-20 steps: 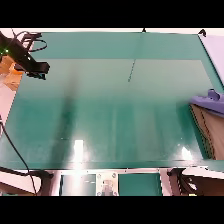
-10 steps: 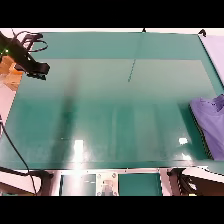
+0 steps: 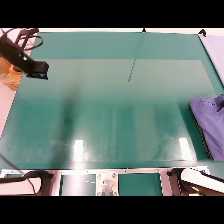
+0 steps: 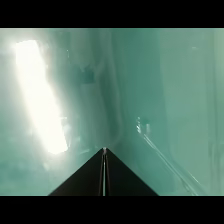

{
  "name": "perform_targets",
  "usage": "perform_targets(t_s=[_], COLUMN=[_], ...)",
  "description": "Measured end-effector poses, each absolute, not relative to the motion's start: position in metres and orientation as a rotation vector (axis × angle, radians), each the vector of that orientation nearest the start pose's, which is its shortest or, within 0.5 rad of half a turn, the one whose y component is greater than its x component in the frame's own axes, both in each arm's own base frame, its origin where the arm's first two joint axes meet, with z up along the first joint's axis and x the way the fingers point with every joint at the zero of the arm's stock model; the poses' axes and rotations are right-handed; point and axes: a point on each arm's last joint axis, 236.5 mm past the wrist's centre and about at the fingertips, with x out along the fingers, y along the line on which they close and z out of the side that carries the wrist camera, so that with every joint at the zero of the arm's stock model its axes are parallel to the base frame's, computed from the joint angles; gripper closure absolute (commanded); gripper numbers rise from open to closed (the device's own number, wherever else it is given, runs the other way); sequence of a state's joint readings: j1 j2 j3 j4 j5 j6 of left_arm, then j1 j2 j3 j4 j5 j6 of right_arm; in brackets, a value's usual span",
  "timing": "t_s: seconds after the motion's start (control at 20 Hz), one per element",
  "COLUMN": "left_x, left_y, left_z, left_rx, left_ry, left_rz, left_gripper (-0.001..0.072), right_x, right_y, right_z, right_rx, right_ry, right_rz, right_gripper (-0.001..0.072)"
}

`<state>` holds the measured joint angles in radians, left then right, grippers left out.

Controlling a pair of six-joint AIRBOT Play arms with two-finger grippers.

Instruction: Fold the shirts.

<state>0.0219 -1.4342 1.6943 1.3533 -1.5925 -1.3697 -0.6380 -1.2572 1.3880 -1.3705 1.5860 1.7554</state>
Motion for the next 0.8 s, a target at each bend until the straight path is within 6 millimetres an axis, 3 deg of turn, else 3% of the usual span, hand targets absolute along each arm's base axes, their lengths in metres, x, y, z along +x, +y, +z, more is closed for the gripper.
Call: perform_targets(t_s=[0.15,0.3,0.45,0.6,0.8], left_x=[0.356,0.307,0.269,0.251,0.251], left_y=[-0.053,-0.071,-0.082,-0.087,-0.089], left_z=[0.100,0.076,0.052,0.039,0.034], left_rx=[-0.047,-0.131,-0.196,-0.227,-0.243], left_ry=[1.314,1.329,1.353,1.368,1.342], left_rz=[-0.315,-0.351,-0.369,-0.375,-0.369], left_gripper=[0.0685,0.0685,0.0684,0.0684,0.0684], right_x=[0.304,0.279,0.257,0.241,0.232], right_y=[-0.090,-0.018,0.034,0.064,0.079], right_z=[0.068,0.035,0.007,-0.006,-0.012], right_rx=[0.635,0.562,0.532,0.511,0.497], right_ry=[1.313,1.347,1.353,1.376,1.390], right_rz=[-0.311,-0.153,-0.019,0.067,0.113], right_gripper=[0.0696,0.0696,0.0694,0.0694,0.0694])
